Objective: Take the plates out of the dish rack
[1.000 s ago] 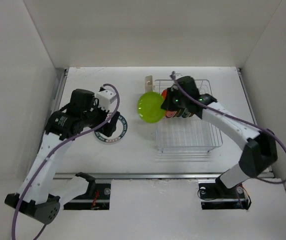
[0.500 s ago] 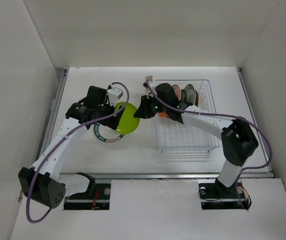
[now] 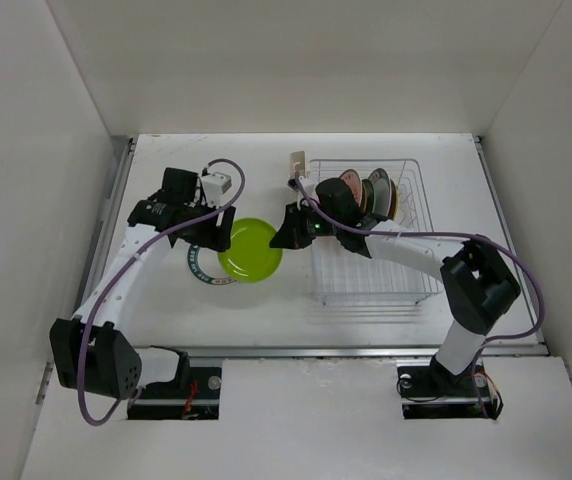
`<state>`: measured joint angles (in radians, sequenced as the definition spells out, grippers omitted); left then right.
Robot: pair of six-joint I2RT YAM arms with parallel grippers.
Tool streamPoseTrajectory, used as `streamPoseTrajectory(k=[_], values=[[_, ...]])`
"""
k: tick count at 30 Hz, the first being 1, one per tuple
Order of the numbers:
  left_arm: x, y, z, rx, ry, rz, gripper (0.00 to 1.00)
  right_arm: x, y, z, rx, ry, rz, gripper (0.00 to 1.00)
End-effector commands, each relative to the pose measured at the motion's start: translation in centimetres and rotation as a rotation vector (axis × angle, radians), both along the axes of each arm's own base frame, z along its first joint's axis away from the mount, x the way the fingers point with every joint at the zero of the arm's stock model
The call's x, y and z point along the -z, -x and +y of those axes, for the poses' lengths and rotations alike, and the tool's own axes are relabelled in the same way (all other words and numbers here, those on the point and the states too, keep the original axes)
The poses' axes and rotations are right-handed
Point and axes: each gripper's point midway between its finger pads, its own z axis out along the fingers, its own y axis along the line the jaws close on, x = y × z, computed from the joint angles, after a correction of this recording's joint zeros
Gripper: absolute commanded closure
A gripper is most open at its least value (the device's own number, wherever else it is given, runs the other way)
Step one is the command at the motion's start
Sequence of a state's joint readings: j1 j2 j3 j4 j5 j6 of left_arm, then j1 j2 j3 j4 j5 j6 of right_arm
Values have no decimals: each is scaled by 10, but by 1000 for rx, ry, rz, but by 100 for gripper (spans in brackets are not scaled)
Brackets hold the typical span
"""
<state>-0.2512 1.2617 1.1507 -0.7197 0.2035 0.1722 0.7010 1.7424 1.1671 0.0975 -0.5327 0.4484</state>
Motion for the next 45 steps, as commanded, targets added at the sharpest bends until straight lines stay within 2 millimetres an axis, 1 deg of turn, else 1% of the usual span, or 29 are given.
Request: streamPoseTrajectory(k=[1, 3, 7, 9, 10, 11, 12, 14, 15, 17, 18, 19, 20, 21, 22, 24, 28, 30, 31, 32, 34, 35, 36, 37, 39, 42, 43, 44, 45], values=[[-4, 2, -11, 47, 147, 29, 34, -44, -3, -1, -28, -109, -115, 100], [-6, 4, -16, 93, 180, 27, 31, -47, -3, -2, -41, -121, -117, 100], [-7, 11, -32, 167, 253, 60, 31, -45, -1, 0, -58, -127, -114, 100], [-4, 17, -41, 198, 304, 103, 31, -48, 3, 2, -87, -144, -116, 100], [-6, 18, -44, 220, 320, 101, 33, -46, 2, 3, -88, -144, -116, 100], [-1, 19, -47, 228, 338, 130, 34, -46, 4, 4, -95, -150, -103, 100], [-1, 23, -52, 251, 367, 155, 38, -46, 4, 4, -96, -150, -103, 100], [2, 25, -52, 248, 366, 174, 45, -48, 3, 4, -96, -157, -113, 100], [5, 21, -46, 223, 368, 180, 47, -45, 4, 3, -96, -152, -105, 100], [7, 18, -42, 205, 377, 186, 55, -47, 6, 2, -96, -158, -114, 100], [0, 17, -45, 217, 411, 178, 59, -49, 5, 3, -93, -166, -113, 100], [-2, 18, -43, 218, 421, 194, 64, -49, 7, 3, -102, -168, -111, 100], [-3, 19, -45, 223, 430, 195, 76, -44, 8, 4, -110, -163, -97, 100], [-6, 20, -46, 228, 439, 196, 81, -48, 6, 5, -108, -171, -97, 100], [-7, 20, -47, 233, 447, 197, 87, -44, 7, 6, -117, -168, -86, 100], [-14, 20, -49, 224, 466, 193, 100, -48, 7, 7, -115, -175, -85, 100], [-19, 26, -47, 217, 455, 195, 100, -45, 3, 6, -90, -163, -84, 100], [-17, 30, -45, 206, 445, 215, 100, -42, 4, 5, -89, -152, -69, 91], [-21, 28, -44, 205, 436, 194, 100, -44, 2, 5, -81, -148, -69, 83], [-21, 30, -44, 203, 436, 203, 100, -42, 3, 4, -80, -140, -59, 66], [-25, 30, -42, 191, 430, 198, 100, -47, -3, 3, -40, -124, -65, 51], [-25, 30, -42, 191, 431, 198, 100, -49, -5, 0, -22, -117, -68, 46], [-30, 29, -42, 184, 427, 180, 100, -46, -7, -1, -6, -104, -63, 39], [-30, 29, -42, 184, 426, 179, 100, -52, -13, -3, 32, -97, -79, 35], [-37, 29, -41, 174, 425, 158, 100, -54, -17, -8, 64, -73, -86, 27], [-42, 22, -34, 121, 391, 128, 100, -58, -25, -20, 156, -32, -102, 20], [-43, 17, -25, 77, 343, 104, 100, -63, -29, -23, 183, -25, -112, 17], [-40, 15, -20, 46, 317, 103, 100, -63, -39, -33, 246, -3, -124, 14], [-42, 9, -11, -9, 300, 94, 100, -74, -39, -39, 272, -1, -138, 14]])
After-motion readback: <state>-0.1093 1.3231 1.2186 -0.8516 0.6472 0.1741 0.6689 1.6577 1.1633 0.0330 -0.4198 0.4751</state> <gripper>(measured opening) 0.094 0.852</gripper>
